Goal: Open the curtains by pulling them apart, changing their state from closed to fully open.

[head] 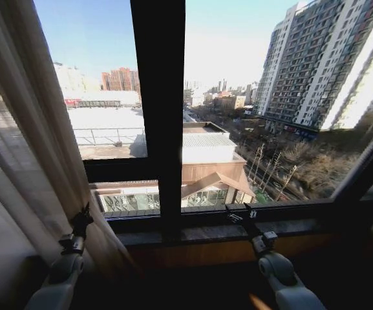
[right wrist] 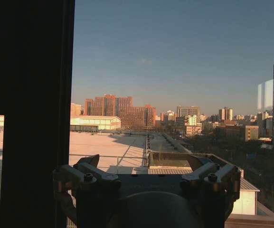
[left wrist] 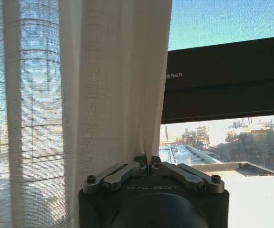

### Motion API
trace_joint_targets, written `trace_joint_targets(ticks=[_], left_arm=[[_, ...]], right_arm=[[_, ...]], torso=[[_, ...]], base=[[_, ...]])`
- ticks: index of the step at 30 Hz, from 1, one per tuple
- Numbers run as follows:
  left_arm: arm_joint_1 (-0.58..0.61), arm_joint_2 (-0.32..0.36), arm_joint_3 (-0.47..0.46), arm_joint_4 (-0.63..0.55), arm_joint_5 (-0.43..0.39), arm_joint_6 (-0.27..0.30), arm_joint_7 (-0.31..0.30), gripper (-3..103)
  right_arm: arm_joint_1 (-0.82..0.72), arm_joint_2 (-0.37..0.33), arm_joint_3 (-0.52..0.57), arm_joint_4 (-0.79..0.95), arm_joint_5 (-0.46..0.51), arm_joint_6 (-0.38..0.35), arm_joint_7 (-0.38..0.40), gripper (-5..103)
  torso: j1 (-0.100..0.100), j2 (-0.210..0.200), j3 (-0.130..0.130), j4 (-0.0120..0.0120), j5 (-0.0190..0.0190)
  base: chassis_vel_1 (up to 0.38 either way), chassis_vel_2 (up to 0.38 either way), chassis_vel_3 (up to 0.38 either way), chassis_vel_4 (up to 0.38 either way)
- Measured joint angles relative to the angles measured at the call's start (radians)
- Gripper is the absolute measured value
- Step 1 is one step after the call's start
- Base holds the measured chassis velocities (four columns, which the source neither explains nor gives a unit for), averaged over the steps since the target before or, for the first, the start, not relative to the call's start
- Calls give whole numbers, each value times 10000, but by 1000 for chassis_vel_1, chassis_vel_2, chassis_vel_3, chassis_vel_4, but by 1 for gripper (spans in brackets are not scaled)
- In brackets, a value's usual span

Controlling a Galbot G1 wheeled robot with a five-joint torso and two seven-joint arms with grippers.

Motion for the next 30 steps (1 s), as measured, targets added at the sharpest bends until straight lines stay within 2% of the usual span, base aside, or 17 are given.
trace_joint_targets(ticks=[30], left_arm=[[101, -47, -15, 119, 41, -165, -31, 0]], right_arm=[[0, 0, 0, -1, 0, 0, 0, 100]], torso=[[-2, 0, -1, -2, 1]], base=[[406, 309, -404, -311]])
